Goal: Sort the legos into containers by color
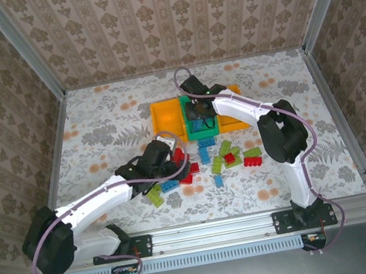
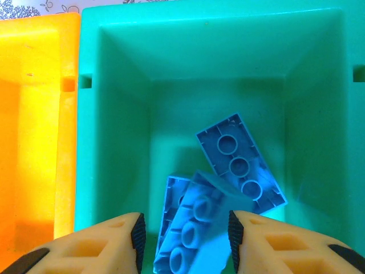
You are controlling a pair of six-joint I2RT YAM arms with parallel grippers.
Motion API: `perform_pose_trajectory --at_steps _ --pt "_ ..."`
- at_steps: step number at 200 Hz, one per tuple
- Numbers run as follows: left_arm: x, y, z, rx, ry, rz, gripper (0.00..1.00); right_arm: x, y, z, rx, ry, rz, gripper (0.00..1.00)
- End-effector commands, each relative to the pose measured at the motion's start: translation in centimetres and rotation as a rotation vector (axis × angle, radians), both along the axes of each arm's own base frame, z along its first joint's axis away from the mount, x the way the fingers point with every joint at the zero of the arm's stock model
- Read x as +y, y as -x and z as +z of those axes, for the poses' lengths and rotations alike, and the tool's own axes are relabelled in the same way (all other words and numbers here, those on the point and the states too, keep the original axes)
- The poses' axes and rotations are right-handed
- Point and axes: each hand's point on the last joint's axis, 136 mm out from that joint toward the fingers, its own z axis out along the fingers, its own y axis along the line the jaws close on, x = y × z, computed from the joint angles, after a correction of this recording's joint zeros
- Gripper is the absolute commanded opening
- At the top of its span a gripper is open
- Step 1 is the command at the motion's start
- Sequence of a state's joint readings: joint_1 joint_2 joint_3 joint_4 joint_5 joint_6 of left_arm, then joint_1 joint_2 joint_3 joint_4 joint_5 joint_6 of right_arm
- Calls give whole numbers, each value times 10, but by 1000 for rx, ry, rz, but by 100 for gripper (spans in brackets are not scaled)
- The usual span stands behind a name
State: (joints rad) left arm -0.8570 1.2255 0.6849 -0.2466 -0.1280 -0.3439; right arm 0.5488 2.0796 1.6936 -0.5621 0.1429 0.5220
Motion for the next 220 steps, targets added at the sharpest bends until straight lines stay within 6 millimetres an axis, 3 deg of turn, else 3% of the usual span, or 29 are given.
perform_pose_trajectory --at_steps 1,57,115,174,220 --pt "-3 -3 0 13 -7 17 100 3 2 9 9 -12 17 49" --pt "17 -25 -24 157 -35 178 98 1 20 34 -32 -70 28 60" --pt "22 -41 -37 233 48 265 92 -8 36 35 -23 -62 32 64" --pt "29 -50 -53 283 40 319 81 -8 37 35 -37 -70 34 65" --pt "33 -56 -51 271 71 346 74 -10 38 33 -36 -63 34 66"
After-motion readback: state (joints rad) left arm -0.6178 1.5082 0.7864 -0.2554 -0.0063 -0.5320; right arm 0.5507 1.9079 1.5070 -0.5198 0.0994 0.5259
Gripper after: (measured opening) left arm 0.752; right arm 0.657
